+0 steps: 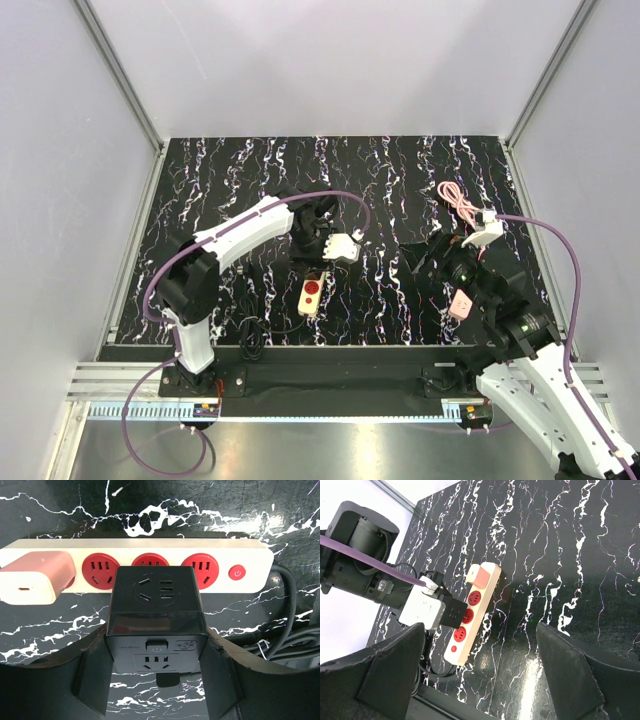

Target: Insert the plug

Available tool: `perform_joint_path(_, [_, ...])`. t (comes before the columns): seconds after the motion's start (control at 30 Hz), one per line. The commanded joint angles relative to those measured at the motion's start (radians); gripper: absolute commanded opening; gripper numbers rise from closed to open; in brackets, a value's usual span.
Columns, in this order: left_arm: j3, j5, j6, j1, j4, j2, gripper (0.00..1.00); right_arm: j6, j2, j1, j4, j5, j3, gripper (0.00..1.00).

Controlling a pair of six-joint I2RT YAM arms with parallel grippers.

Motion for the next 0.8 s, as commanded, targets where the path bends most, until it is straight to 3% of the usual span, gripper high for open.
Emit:
perform_joint_path(0.0, [0.029,0.030,0.025,-0.002,0.001,0.004,0.00,-0.009,-0.004,-0.003,0.017,0.016,0.020,1.00])
perform_joint_path(0.77, [0.055,0.053,0.031,-0.005,-0.018,0.062,0.00,-0.017,-0.028,-0.003,0.016,0.024,0.015,1.00])
